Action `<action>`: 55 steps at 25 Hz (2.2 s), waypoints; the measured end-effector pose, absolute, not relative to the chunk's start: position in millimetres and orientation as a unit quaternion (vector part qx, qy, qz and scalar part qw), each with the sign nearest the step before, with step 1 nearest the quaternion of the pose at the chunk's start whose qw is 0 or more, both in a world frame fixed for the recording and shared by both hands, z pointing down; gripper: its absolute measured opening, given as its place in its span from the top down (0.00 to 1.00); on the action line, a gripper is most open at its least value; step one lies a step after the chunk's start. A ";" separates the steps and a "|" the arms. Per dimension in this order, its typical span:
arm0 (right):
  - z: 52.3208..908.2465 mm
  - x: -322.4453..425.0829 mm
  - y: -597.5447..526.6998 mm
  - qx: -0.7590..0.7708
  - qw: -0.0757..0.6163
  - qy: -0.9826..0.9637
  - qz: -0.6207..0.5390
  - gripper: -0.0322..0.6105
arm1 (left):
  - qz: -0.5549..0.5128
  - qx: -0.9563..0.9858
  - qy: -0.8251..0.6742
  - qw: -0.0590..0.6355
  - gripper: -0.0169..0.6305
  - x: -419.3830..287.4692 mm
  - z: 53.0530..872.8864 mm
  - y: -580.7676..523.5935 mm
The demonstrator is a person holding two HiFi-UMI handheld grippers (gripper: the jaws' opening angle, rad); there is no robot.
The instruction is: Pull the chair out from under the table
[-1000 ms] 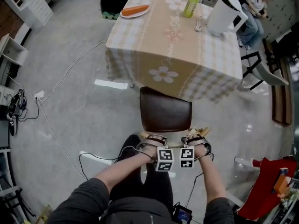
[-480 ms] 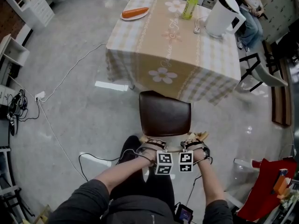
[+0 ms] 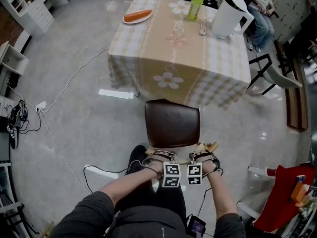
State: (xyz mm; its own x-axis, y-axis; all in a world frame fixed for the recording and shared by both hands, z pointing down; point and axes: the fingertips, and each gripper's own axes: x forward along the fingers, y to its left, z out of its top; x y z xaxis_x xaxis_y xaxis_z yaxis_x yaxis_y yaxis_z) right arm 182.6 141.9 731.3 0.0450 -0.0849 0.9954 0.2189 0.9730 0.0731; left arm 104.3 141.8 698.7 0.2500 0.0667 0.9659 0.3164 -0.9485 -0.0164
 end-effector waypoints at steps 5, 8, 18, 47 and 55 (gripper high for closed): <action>731.5 180.9 147.8 -0.047 0.721 -0.684 -0.102 0.74 | -0.600 -0.783 -0.129 0.104 0.76 103.0 698.6 147.3; 731.3 179.9 153.0 -0.046 0.722 -0.683 -0.099 0.74 | -0.600 -0.782 -0.132 0.106 0.76 101.2 698.7 151.8; 731.2 177.3 173.4 -0.042 0.726 -0.680 -0.094 0.74 | -0.596 -0.782 -0.149 0.101 0.76 97.7 697.4 171.9; 732.4 173.0 204.3 -0.074 0.714 -0.693 -0.061 0.74 | -0.595 -0.774 -0.216 0.026 0.75 94.5 694.9 196.7; 726.4 172.5 207.7 -0.115 0.700 -0.703 -0.049 0.74 | -0.599 -0.763 -0.242 -0.032 0.75 90.2 685.8 190.6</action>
State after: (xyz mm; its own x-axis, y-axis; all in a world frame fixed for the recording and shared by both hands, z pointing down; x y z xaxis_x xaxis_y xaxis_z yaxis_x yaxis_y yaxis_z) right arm 172.5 207.7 726.4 0.0063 0.0930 0.9956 0.2300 0.9688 -0.0920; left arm 90.2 190.6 685.8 0.1662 0.4076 0.8979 0.3307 -0.8809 0.3387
